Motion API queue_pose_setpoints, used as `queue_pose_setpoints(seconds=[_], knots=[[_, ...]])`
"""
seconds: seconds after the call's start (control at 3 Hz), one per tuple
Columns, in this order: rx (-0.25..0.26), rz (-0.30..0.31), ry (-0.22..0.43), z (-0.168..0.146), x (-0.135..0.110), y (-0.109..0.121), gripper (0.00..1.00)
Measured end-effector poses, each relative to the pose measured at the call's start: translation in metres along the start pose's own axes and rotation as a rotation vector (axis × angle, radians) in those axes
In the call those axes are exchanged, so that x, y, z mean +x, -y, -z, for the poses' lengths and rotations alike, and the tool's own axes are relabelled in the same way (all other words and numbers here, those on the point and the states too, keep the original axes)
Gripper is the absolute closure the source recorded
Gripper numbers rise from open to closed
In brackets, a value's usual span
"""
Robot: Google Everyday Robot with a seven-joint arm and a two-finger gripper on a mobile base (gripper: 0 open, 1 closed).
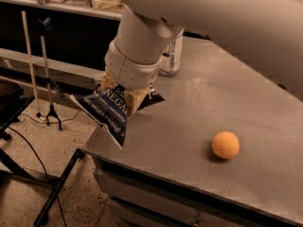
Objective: Pick blue chip bag
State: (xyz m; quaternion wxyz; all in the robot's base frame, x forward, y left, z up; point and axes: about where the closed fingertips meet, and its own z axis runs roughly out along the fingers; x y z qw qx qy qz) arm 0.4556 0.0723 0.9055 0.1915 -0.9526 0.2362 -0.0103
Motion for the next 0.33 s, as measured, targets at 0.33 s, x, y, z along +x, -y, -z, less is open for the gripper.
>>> queue_pose_setpoints(seconds=[0.33], knots=[[0.0,0.0,0.0,0.0,0.0,0.0,1.0]])
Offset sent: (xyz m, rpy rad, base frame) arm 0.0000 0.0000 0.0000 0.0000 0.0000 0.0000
